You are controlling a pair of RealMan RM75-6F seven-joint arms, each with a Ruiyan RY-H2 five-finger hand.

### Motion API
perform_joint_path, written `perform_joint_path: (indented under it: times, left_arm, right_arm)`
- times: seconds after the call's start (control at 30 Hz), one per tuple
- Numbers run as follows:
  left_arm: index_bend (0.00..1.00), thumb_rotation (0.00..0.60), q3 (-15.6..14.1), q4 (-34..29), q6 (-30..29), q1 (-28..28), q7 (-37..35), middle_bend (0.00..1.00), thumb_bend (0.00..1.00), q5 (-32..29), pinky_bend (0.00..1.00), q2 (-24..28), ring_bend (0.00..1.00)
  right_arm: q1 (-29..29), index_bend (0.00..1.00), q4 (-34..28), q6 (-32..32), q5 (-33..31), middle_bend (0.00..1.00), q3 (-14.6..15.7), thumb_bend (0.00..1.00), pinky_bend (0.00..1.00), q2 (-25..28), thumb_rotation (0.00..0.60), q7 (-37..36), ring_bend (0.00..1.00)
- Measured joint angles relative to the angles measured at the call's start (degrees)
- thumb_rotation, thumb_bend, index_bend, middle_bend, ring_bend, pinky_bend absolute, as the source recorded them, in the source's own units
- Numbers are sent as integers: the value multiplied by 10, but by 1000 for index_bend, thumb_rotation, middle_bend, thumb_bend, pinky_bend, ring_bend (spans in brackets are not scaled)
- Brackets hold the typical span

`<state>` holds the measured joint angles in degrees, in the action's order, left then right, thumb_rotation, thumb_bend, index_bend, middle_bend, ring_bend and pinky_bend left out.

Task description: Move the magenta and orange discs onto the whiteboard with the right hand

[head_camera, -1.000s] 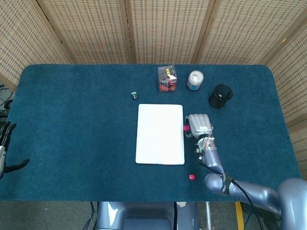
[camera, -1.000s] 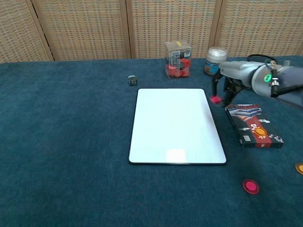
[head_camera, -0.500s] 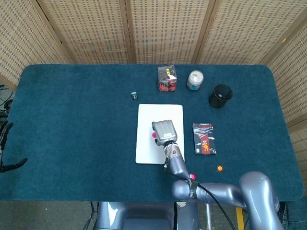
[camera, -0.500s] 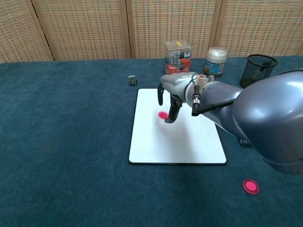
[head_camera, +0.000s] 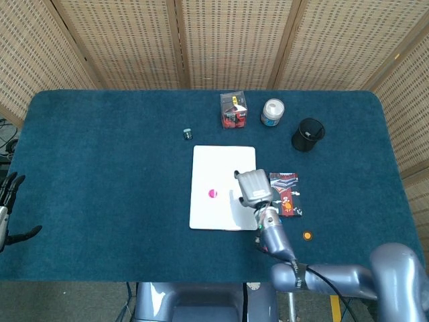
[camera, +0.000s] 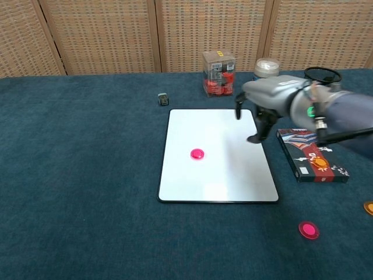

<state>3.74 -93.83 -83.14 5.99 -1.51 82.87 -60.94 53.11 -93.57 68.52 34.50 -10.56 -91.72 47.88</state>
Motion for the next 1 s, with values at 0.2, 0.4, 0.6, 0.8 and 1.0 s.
perform_joint_path:
  times: [0.2, 0.4, 0.6, 0.8, 1.0]
  left_arm:
    - [0, 600, -4, -5, -8, -3, 14, 0, 0, 8, 0, -4, 0]
    - [0, 600, -6, -6, -11, -4, 22, 0, 0, 11, 0, -8, 0]
    - [0, 600, -6, -6, -12, -4, 27, 0, 0, 10, 0, -10, 0]
    - [0, 600, -6, -7, -10, -4, 33, 0, 0, 9, 0, -12, 0]
    - [0, 600, -7, -7, -5, -2, 31, 0, 0, 8, 0, -12, 0]
  right_arm:
    - [-69, 350, -41, -12, 69, 902, 49, 362, 1000, 100, 600, -90, 951]
    - [-112, 350, -36, -29, 124, 902, 81, 363, 1000, 130, 600, -150, 951]
    - [-135, 373, -1, -34, 180, 902, 98, 363, 1000, 126, 600, -184, 951]
    - [-154, 380, 43, -40, 221, 902, 106, 363, 1000, 102, 600, -209, 951]
    - [-162, 380, 66, -51, 231, 902, 101, 363, 1000, 88, 600, -212, 951]
